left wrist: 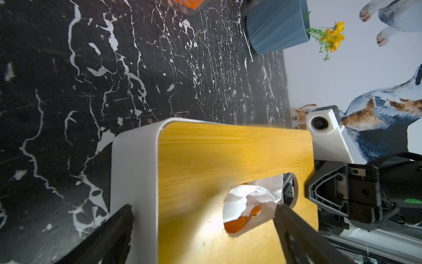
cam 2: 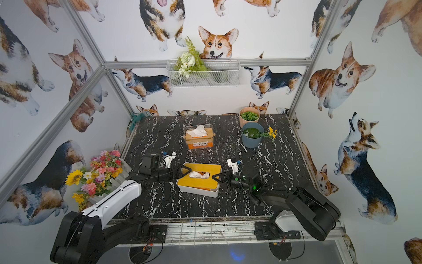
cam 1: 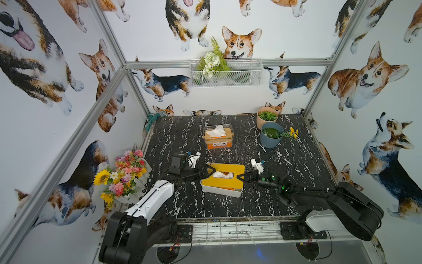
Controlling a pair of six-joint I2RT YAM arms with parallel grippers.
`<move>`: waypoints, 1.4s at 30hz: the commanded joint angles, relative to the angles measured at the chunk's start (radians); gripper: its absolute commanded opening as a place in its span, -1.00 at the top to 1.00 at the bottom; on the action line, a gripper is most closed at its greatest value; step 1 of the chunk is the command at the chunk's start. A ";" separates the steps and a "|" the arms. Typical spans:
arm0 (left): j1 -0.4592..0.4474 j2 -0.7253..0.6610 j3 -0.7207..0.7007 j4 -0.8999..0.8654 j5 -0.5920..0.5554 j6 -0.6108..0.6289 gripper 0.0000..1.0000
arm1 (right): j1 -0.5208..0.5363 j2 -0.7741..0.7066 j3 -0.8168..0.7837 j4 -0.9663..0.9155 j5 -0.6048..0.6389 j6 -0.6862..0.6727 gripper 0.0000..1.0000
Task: Put the tissue paper into the tissue box
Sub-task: Close the box lid on the tissue box.
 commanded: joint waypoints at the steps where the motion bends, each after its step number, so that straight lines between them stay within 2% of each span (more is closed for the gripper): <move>1: -0.002 0.001 -0.002 0.014 0.017 0.005 -1.00 | 0.004 -0.005 0.003 0.083 -0.017 0.004 1.00; 42: -0.010 0.014 0.005 0.016 0.011 0.007 -1.00 | -0.006 0.002 -0.023 0.101 0.011 0.009 1.00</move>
